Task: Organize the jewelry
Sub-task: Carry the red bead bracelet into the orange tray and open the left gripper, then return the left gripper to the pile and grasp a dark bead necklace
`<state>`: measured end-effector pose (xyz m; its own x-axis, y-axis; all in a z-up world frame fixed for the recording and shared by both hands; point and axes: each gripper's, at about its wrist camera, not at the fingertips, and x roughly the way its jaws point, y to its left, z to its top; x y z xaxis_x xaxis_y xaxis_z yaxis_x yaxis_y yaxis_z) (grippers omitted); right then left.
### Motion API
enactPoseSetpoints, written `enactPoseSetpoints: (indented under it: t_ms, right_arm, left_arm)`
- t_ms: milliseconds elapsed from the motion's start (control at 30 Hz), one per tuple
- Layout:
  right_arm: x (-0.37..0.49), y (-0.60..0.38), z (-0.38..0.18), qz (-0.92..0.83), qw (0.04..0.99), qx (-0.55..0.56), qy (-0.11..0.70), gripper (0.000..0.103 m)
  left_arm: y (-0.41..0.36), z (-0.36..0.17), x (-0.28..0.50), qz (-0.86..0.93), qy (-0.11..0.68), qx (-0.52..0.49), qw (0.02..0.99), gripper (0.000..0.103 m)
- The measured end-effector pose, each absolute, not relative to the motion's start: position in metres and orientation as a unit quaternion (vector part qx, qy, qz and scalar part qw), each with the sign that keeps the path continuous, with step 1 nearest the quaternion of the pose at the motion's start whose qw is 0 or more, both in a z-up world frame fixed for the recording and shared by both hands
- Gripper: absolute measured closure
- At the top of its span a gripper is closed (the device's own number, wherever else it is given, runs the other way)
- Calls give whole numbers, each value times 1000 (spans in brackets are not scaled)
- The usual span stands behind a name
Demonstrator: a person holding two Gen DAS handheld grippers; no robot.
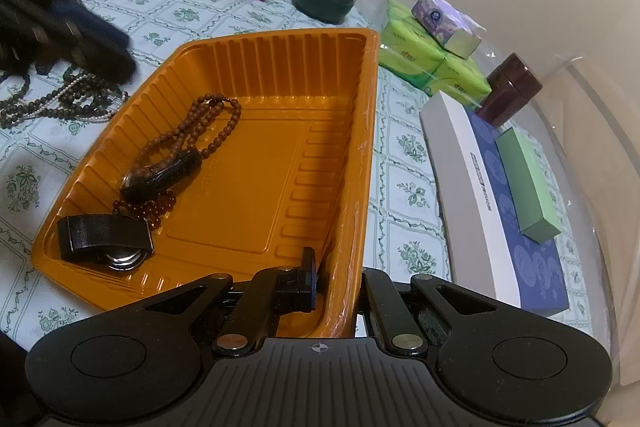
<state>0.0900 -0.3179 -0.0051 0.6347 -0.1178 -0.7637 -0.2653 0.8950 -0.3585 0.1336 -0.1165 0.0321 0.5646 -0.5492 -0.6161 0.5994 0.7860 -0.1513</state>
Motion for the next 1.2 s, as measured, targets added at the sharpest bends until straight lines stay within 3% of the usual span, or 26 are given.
enactPoseSetpoints:
  t_ms: [100, 167, 467, 800, 933, 1067, 1200]
  right_arm:
    - [90, -318, -5, 41, 876, -225, 425, 98]
    - [89, -317, -5, 41, 875, -225, 426, 98]
    - [88, -317, -5, 41, 875, -227, 427, 98]
    - [88, -315, -6, 38, 872, -233, 430, 98]
    - [89, -314, -7, 37, 871, -234, 431, 98]
    - [90, -313, -7, 37, 870, -235, 432, 98]
    - [90, -313, -7, 37, 870, -235, 432, 98]
  left_arm:
    - [-77, 34, 134, -276, 329, 24, 903, 77]
    - [-48, 33, 132, -234, 327, 17, 916, 69]
    - [55, 12, 113, -85, 338, 18, 937, 69]
    - [70, -46, 99, -59, 388, -33, 919, 69]
    - [66, -62, 110, -59, 405, -53, 911, 74]
    - [59, -71, 117, -50, 409, -30, 911, 93]
    - [59, -70, 120, -46, 410, -17, 911, 97]
